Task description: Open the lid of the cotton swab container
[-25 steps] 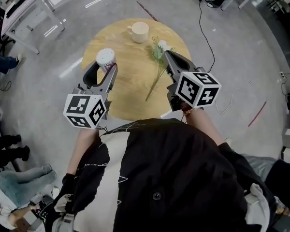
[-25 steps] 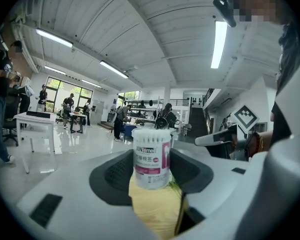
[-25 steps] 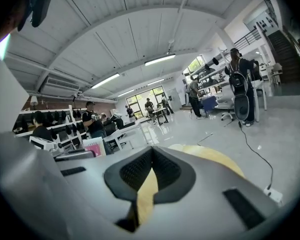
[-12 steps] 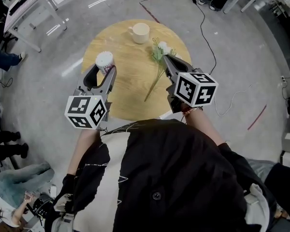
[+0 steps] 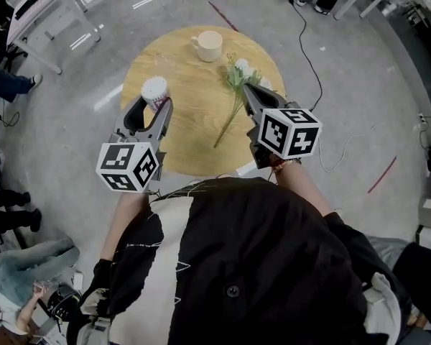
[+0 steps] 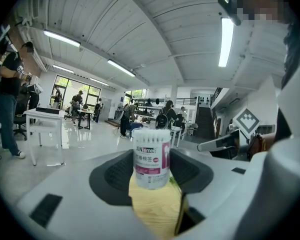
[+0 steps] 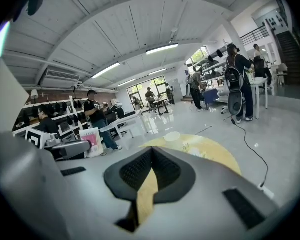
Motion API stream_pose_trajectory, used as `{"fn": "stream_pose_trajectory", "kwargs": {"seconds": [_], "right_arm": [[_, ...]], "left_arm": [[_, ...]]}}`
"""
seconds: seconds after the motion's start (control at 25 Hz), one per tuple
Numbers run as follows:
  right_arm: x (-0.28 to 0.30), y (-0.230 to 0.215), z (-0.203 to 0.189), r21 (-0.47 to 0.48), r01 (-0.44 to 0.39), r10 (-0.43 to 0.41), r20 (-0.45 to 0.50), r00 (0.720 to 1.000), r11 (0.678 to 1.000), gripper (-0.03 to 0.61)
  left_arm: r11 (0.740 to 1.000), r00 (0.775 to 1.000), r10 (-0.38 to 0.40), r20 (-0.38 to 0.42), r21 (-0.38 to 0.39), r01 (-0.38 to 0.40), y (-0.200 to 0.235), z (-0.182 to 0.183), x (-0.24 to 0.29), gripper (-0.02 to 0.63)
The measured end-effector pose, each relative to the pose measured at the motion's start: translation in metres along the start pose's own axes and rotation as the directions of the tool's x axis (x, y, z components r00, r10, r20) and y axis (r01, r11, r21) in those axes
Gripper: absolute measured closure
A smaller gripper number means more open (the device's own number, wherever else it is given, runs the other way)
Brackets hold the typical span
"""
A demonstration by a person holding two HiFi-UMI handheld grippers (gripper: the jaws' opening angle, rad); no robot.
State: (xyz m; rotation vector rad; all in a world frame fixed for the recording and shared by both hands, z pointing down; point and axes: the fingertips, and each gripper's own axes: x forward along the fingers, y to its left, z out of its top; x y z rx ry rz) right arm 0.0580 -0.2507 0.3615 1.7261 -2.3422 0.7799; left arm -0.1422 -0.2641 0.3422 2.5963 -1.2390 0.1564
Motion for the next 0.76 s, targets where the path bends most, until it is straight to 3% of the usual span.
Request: {"fn": "stream_pose_trajectory", "kwargs": {"seconds": [0.76], "right_arm": [[-0.002,0.0037,-0.0104,-0.009,-0.02,0.02,-0.04,0.999,1.0,0.575]], "left_arm": [[1.0,1.0,0.024,0.002,-0.002,-0.024,-0.0011,0.0011,-0.0097,0.376]]}}
